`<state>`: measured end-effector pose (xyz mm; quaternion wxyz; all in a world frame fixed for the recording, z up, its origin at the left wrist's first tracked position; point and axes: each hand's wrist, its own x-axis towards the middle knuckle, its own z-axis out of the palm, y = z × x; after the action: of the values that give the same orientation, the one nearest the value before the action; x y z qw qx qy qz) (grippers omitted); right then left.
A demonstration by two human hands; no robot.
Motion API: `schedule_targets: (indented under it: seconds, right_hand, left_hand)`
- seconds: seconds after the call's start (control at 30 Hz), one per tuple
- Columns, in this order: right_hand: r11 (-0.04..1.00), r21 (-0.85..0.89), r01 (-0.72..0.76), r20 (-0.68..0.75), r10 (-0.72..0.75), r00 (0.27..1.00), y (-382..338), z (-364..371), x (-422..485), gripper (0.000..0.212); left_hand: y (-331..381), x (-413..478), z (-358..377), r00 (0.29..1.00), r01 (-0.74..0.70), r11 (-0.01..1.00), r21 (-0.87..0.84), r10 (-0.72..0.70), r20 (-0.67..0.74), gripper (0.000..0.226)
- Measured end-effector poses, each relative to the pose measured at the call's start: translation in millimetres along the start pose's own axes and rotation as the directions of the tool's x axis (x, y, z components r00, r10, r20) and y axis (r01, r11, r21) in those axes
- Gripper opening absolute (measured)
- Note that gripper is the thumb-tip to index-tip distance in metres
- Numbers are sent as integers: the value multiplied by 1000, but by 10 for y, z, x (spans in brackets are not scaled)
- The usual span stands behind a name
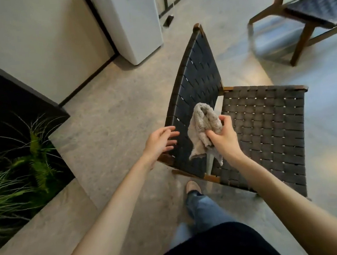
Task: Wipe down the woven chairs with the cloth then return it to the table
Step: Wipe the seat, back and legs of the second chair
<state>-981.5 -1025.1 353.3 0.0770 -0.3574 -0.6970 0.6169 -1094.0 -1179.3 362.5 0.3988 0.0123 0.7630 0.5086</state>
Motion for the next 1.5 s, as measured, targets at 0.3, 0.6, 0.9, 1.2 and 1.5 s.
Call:
schedule_targets:
  seconds: [0.3, 0.6, 0.9, 1.2, 1.5]
  right_hand:
    - [998, -69, -12, 84, 18, 996, 297, 815, 350, 64]
    - [998, -21, -54, -132, 51, 990, 672, 1667, 407, 47]
    - [981, 192, 11, -289, 46, 956, 1075, 1661, 534, 47]
    - [984, 168, -57, -216, 93, 972, 1151, 1640, 632, 36]
    - [989, 147, 6, -243, 30, 970, 1970, 1438, 825, 53]
  left_hand:
    - [-200, 782, -210, 988, -102, 959, 266, 128, -82, 40]
    - [-517, 1230, -176, 977, -200, 933, 298, 166, 134, 40]
    - [-732, 1281, -134, 886, -455, 672, 584, 408, 221, 50]
    - [-674, 1254, 64, 882, -446, 687, 574, 444, 154, 54]
    - [-644, 1393, 265, 850, -405, 351, 845, 484, 206, 67]
